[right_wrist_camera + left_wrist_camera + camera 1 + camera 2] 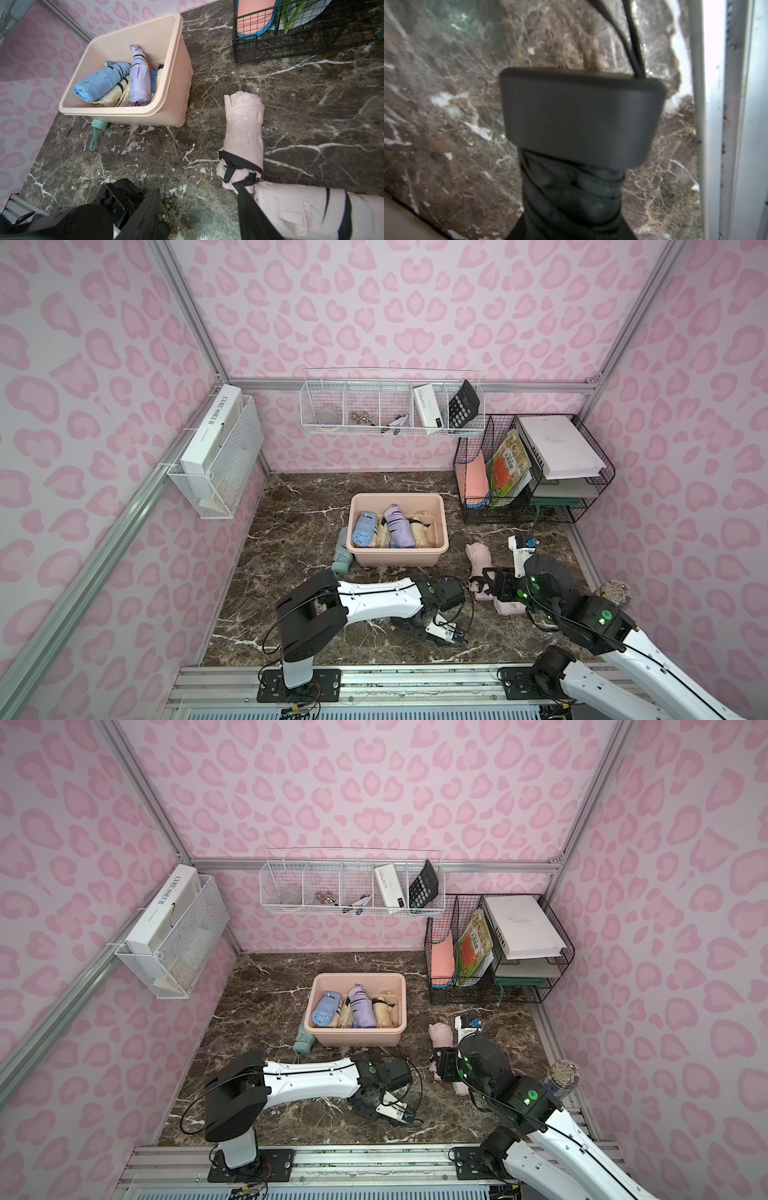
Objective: Put the umbrella into the storage box
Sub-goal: Pick up the umbrella from the center of the board.
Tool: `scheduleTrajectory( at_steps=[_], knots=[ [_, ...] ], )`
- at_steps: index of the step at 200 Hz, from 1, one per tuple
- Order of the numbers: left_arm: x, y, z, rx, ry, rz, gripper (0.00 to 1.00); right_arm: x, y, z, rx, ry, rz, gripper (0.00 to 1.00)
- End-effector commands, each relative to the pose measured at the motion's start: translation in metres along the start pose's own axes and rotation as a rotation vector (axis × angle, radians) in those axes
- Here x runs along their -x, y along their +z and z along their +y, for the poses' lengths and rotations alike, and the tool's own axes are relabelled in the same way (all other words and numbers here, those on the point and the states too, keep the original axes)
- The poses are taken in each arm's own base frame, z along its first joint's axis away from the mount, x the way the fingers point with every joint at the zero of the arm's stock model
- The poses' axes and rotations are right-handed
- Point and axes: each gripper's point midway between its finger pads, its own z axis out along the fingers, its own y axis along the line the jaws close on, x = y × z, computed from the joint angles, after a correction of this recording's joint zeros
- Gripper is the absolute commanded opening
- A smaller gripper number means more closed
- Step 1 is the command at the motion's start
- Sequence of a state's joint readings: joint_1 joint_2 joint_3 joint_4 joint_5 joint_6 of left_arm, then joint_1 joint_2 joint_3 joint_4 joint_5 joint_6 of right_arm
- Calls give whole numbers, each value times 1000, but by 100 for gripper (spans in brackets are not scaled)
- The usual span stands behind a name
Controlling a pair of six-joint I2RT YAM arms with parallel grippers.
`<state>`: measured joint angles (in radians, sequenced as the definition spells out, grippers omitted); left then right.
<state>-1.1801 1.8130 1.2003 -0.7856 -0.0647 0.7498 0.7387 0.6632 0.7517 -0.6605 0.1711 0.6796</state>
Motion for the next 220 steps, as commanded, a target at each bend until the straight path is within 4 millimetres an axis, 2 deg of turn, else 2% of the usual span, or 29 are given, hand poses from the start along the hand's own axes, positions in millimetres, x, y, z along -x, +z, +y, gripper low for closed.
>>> scheduleTrajectory(
  at_steps=[1,28,72,102,114,144,182,220],
  knots=[
    [6,-10,7,36,-98,-61,0,4,2,5,20,-6,-12,53],
    [11,-29,16,82,-209,-150,0,7,2,7,24,-3,-16,54],
    [14,-77,40,170,-506,-370,0,15,3,16,50,4,-25,56],
    [4,-113,60,233,-748,-543,0,24,6,25,84,-10,-43,58],
    [-7,-126,70,281,-883,-591,0,28,7,30,103,-20,-51,60],
    [-19,-153,80,309,-1028,-723,0,38,11,42,168,-55,-72,64],
    [-41,-176,94,334,-1177,-833,0,52,13,66,306,-103,-92,69],
    [-53,-192,107,363,-1246,-865,0,66,14,104,476,-104,-89,72]
  ],
)
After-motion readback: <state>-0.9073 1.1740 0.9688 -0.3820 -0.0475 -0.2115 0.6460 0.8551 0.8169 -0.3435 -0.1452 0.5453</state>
